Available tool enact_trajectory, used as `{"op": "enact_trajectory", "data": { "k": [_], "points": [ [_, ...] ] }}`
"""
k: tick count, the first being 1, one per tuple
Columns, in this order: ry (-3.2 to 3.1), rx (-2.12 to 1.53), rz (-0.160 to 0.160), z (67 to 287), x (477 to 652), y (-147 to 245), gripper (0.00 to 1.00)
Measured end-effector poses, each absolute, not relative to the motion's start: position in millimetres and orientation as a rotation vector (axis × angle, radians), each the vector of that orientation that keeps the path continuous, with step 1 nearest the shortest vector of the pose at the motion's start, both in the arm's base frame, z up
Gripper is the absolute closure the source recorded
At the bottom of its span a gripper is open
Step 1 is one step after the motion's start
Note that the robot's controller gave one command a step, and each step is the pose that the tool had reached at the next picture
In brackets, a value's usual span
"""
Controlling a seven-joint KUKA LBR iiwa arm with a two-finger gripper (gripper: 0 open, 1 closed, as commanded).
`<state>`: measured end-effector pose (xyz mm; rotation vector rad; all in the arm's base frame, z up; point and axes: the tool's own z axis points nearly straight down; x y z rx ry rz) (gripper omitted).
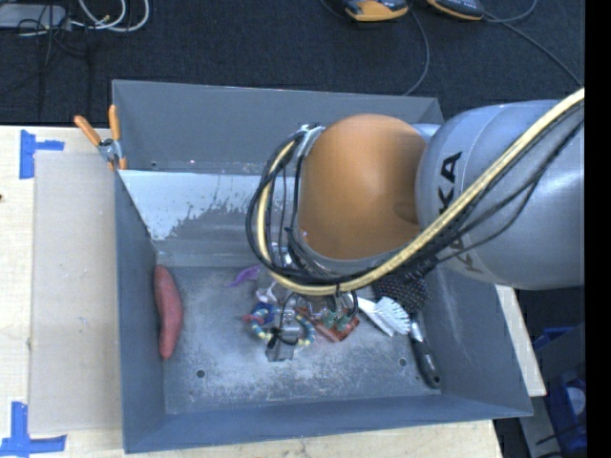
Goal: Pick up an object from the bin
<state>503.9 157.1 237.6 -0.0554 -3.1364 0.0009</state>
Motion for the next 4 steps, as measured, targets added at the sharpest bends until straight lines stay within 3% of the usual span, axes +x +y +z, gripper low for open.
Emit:
{"op": "enact_trajectory", "data": {
  "k": [1,2,3,4],
  "points": [
    [-3.14,-0.079,-0.002,201,508.0,155,0.0],
    [-3.13,0.14,0.001,155,519.4,133,0.0],
    [-3.129,0.229,-0.001,119,520.0,116,0.0],
    [-3.132,0.086,0.001,85,521.8,101,0.0]
  ]
}}
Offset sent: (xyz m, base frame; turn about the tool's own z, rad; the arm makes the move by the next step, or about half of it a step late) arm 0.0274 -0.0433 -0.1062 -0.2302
